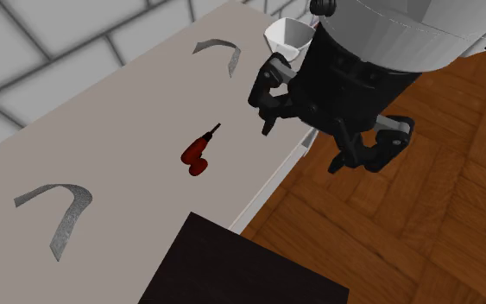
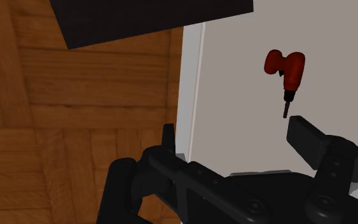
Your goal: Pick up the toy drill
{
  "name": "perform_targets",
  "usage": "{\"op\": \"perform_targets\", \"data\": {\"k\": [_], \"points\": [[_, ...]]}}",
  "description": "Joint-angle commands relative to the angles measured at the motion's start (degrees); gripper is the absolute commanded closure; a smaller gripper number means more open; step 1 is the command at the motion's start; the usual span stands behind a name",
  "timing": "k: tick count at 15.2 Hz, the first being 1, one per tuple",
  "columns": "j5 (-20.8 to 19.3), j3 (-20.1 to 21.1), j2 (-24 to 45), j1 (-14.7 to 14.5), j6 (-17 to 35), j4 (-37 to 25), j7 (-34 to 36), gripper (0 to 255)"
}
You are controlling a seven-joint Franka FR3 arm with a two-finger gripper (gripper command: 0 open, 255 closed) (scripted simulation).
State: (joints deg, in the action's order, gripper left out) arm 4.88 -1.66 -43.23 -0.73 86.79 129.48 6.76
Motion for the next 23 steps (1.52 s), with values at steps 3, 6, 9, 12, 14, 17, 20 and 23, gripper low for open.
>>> {"op": "perform_targets", "data": {"k": [3, 6, 9, 12, 14, 17, 20, 23], "points": [[1.1, 1.6, 0.8, -0.5, 3.0, 2.3, 1.5, 0], [2.7, 4.1, 2.6, -1.4, 7.6, 5.3, 3.6, 0], [4.2, 6.5, 5.2, -2.3, 12.4, 7.7, 5.7, 0], [5.6, 9.0, 8.4, -3.3, 17.3, 9.5, 7.7, 0], [6.5, 10.7, 11.0, -3.9, 20.6, 10.3, 9.0, 0], [7.5, 13.2, 15.3, -4.7, 25.5, 10.9, 11.1, 0], [8.2, 15.6, 20.4, -5.4, 30.4, 10.9, 13.2, 0], [8.3, 18.0, 25.9, -6.0, 35.1, 10.2, 15.5, 0]]}}
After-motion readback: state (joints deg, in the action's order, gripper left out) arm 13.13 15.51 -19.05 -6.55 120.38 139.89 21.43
